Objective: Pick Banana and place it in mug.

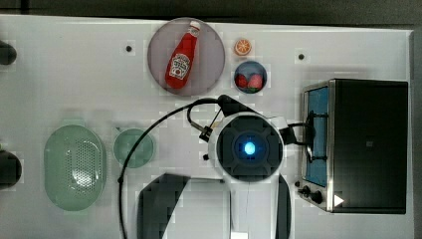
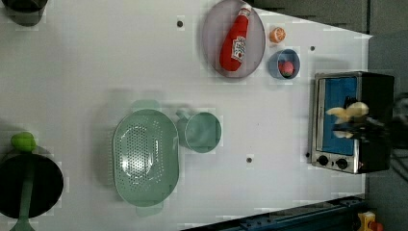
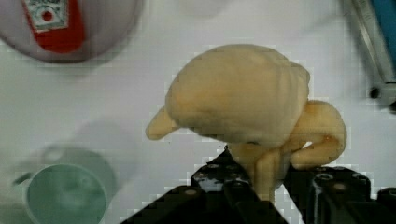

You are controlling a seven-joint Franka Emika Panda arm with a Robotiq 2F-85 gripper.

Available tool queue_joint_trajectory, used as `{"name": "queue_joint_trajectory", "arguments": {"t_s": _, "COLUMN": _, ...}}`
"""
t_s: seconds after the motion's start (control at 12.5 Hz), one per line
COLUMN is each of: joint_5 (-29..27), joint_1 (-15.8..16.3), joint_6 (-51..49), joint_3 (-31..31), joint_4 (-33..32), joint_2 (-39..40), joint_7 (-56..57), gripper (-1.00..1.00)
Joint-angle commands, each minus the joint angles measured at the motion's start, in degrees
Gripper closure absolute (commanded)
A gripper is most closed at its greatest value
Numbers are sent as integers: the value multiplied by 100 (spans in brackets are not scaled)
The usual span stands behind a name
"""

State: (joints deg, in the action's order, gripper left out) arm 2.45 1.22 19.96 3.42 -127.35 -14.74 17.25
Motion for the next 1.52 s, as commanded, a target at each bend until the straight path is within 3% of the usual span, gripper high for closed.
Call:
{"name": "queue_joint_trajectory", "arguments": {"t_s": 0.08, "joint_5": -76, "joint_1": 100, "joint_6": -531, "joint_3": -529, "joint_4": 224, "joint_2": 133, "joint_7": -599, "gripper": 34}}
{"name": "queue_joint_trajectory", "arguments": {"t_s": 0.32, "joint_5": -258, "joint_1": 244, "joint_6": -526, "joint_3": -1144, "joint_4": 220, "joint_2": 115, "joint_7": -1542, "gripper": 34}}
{"name": "queue_joint_trajectory", "arguments": {"t_s": 0.56, "joint_5": -1013, "joint_1": 330, "joint_6": -382, "joint_3": -2003, "joint_4": 76, "joint_2": 184, "joint_7": -3253, "gripper": 34}}
{"name": "queue_joint_trajectory", "arguments": {"t_s": 0.88, "joint_5": -1047, "joint_1": 332, "joint_6": 1250, "joint_3": -2634, "joint_4": -452, "joint_2": 702, "joint_7": -4292, "gripper": 34}}
{"name": "queue_joint_trajectory", "arguments": {"t_s": 1.12, "joint_5": -1002, "joint_1": 333, "joint_6": 2495, "joint_3": -2752, "joint_4": -815, "joint_2": 1363, "joint_7": -4552, "gripper": 34}}
{"name": "queue_joint_trajectory", "arguments": {"t_s": 1.28, "joint_5": -988, "joint_1": 331, "joint_6": 2755, "joint_3": -2730, "joint_4": -826, "joint_2": 1834, "joint_7": -4575, "gripper": 34}}
{"name": "queue_joint_trajectory", "arguments": {"t_s": 1.36, "joint_5": -971, "joint_1": 331, "joint_6": 2817, "joint_3": -2705, "joint_4": -808, "joint_2": 2056, "joint_7": -4576, "gripper": 29}}
{"name": "queue_joint_trajectory", "arguments": {"t_s": 1.44, "joint_5": -952, "joint_1": 332, "joint_6": 2971, "joint_3": -2685, "joint_4": -808, "joint_2": 2256, "joint_7": -4576, "gripper": 9}}
{"name": "queue_joint_trajectory", "arguments": {"t_s": 1.52, "joint_5": -952, "joint_1": 331, "joint_6": 3382, "joint_3": -2679, "joint_4": -800, "joint_2": 2445, "joint_7": -4576, "gripper": -23}}
